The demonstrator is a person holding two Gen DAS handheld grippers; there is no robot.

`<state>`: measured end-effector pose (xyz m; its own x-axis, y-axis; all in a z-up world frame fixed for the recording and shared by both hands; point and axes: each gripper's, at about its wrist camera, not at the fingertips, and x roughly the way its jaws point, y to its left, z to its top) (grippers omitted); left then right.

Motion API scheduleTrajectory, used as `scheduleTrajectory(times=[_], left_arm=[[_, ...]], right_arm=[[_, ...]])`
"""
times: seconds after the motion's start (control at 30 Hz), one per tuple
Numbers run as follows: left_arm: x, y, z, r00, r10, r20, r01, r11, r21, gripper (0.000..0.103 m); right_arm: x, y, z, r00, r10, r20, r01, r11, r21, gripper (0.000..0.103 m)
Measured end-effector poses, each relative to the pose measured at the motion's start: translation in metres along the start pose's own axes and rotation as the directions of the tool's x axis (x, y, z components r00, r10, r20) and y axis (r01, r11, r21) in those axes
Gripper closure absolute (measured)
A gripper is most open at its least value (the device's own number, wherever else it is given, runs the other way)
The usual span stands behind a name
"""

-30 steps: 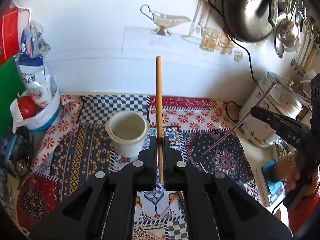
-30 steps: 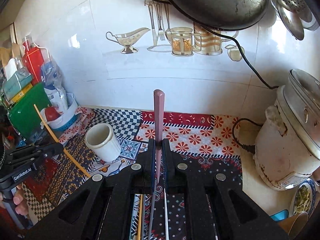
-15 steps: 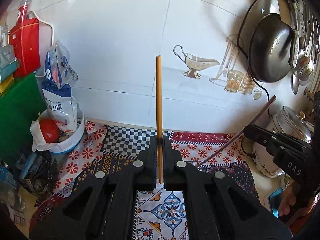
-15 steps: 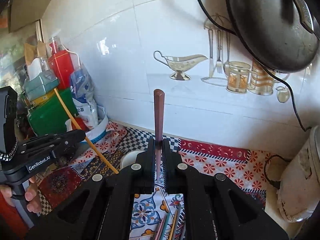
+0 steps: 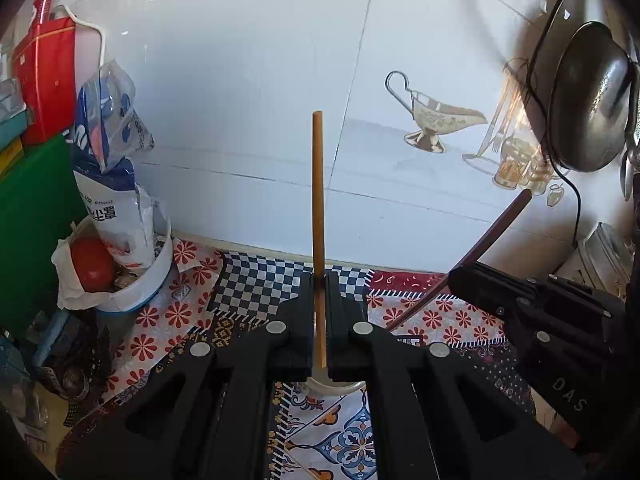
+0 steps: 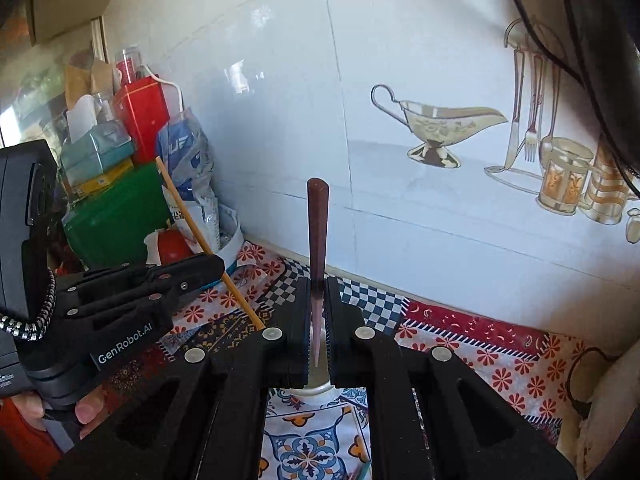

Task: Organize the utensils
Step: 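Lower both sticks into the white cup and open both tools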

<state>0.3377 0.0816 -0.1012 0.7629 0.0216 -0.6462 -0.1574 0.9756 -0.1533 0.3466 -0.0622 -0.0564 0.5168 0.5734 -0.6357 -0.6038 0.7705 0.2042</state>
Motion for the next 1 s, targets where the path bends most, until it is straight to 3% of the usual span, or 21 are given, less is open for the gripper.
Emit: scheduleTrajectory(times=[0.3,0.53,0.87,1.0], left_arm=[[0.048,0.004,-0.016,0.993,-0.004,-0.120,0.003,1.000,-0.005,0.100],[0.061,0.003,-0.023,0.986,0.014,-0.166,-0.014,1.000,0.002,0.100],[0.049,0.002,-0.021,0.988,0.034,-0.153,-0.032,0.999,0.010,0.100],[0.037,0.003,-0.020,0.990,0.039,-0.136,-0.038,0.999,0.015,0.098]], right_arm=[[0.039,-0.008,-0.019,0.994,0.015,-0.109,-0.015,1.000,0.002,0.097],[0.056,-0.016,-0.028,0.983,0.019,-0.185,-0.018,1.000,0.008,0.097],[0.057,-0.016,-0.027,0.973,0.008,-0.231,-0.009,1.000,-0.003,0.096],[0.048,-0.013,-0.028,0.974,-0.005,-0.225,0.001,1.000,-0.015,0.086]])
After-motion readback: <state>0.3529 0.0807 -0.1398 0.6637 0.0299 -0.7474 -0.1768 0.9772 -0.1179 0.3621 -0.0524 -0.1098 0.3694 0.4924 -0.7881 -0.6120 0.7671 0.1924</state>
